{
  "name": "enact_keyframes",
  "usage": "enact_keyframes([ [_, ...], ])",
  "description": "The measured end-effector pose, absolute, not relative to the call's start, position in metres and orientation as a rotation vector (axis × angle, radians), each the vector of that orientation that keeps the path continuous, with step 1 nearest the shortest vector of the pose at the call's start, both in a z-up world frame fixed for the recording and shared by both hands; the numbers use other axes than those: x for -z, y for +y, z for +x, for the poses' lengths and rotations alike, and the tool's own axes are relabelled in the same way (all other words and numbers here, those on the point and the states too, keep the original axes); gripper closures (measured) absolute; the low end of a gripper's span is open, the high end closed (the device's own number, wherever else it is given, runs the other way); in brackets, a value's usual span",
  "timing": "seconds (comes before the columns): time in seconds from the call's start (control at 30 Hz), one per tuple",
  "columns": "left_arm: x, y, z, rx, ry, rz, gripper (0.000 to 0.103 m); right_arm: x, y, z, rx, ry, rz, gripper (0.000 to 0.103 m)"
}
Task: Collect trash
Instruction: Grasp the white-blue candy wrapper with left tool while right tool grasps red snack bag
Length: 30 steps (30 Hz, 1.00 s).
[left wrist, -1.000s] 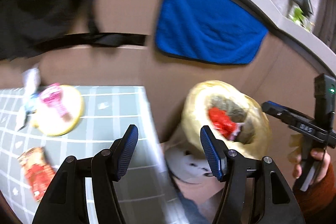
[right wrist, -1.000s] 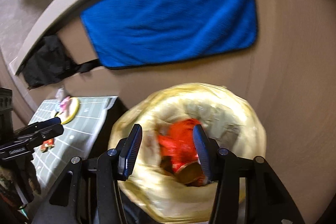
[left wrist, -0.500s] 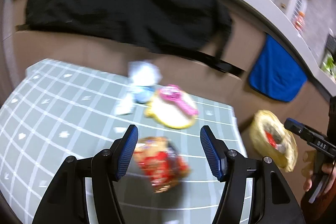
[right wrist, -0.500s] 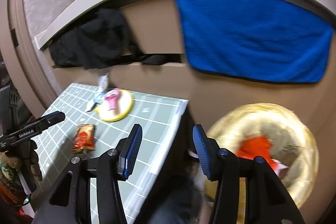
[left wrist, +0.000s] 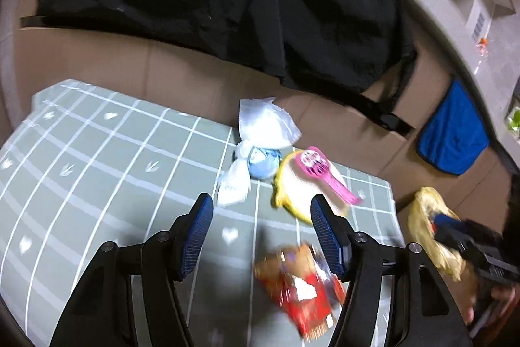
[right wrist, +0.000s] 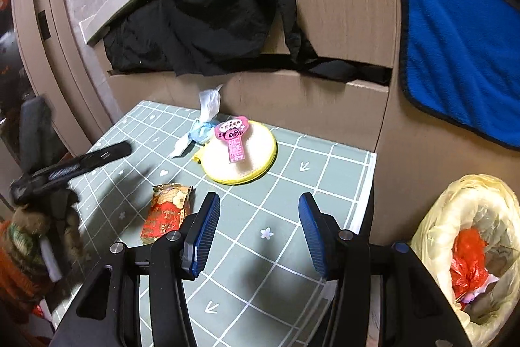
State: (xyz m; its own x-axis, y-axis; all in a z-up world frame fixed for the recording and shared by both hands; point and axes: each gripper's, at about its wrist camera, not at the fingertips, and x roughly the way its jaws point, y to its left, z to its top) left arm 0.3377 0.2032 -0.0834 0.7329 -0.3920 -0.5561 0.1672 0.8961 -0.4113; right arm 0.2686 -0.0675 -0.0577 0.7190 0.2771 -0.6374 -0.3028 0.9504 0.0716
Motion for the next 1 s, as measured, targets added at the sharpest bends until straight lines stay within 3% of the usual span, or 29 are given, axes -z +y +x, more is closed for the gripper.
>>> enact_keyframes([
  [0.37,0.112,0.172,0.456,0.279,0.867,-0.359,0.04,0.077,-0.099,0.28,-0.299,0.763,-0.008,0.055],
  [0.43,0.115,0.169,0.457,0.264,0.877,-0.348,0.052,0.082,-0.105,0.285,-0.303,0.781,0.017,0.055],
  [0.53,0.115,0.172,0.445,0.28,0.896,-0.37,0.057,0.083,-0.103,0.288,-0.326,0.794,0.022,0.055],
  [1.0,0.088,0.248,0.283,0.14,0.779,-0.4,0.057,0.088,-0.016,0.297,-0.493,0.843,-0.111,0.055],
])
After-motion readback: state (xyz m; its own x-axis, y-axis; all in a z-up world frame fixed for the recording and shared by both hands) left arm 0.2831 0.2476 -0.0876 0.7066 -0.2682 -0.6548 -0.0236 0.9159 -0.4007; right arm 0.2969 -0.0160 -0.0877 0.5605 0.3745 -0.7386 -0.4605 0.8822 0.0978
